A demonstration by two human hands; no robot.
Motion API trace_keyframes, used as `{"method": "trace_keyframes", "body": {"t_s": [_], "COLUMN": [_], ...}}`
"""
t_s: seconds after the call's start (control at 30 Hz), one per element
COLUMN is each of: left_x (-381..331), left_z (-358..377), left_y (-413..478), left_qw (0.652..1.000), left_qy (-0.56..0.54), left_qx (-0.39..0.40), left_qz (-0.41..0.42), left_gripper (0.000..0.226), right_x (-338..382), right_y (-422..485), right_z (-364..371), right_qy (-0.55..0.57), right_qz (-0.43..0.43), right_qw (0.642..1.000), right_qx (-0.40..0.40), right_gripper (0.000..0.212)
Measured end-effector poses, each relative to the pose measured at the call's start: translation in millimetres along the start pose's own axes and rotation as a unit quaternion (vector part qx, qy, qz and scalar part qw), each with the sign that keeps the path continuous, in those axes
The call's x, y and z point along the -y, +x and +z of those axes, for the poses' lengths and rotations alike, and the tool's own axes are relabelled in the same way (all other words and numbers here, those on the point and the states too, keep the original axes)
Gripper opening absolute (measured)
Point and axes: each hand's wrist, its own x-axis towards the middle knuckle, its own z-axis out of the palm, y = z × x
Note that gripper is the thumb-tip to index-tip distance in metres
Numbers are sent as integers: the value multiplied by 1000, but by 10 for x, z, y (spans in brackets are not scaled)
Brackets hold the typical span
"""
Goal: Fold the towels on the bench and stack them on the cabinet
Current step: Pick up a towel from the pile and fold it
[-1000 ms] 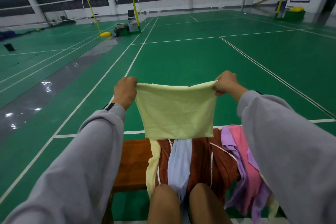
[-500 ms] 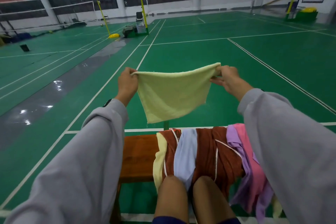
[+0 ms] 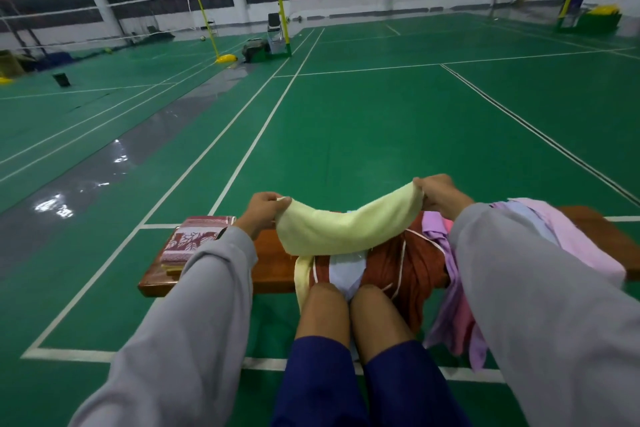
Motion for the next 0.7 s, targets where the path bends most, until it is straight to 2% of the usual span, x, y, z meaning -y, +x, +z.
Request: {"method": "trace_keyframes", "body": {"t_s": [0.17, 0.3, 0.5, 0.7], "left_x": [-47, 60, 426, 562], "left_z": [43, 72, 117, 224], "left_y": [2, 19, 216, 531], "left_qw": [994, 970, 966, 970], "left_qy": [103, 225, 229, 221], "left_qx": [-15, 47, 47, 4], "left_qz": [-12, -74, -111, -97], "left_gripper": [20, 13, 17, 24], "right_x": [-42, -269, -531, -568], "right_y": [-22, 91, 323, 679], "right_z": [71, 79, 125, 333], "right_qy": [-147, -282, -317, -320], "right_qz": [-21, -21, -6, -36], "right_qw": [989, 959, 948, 947], "right_qx": [30, 37, 33, 4], "right_gripper": [19, 25, 20, 31]}}
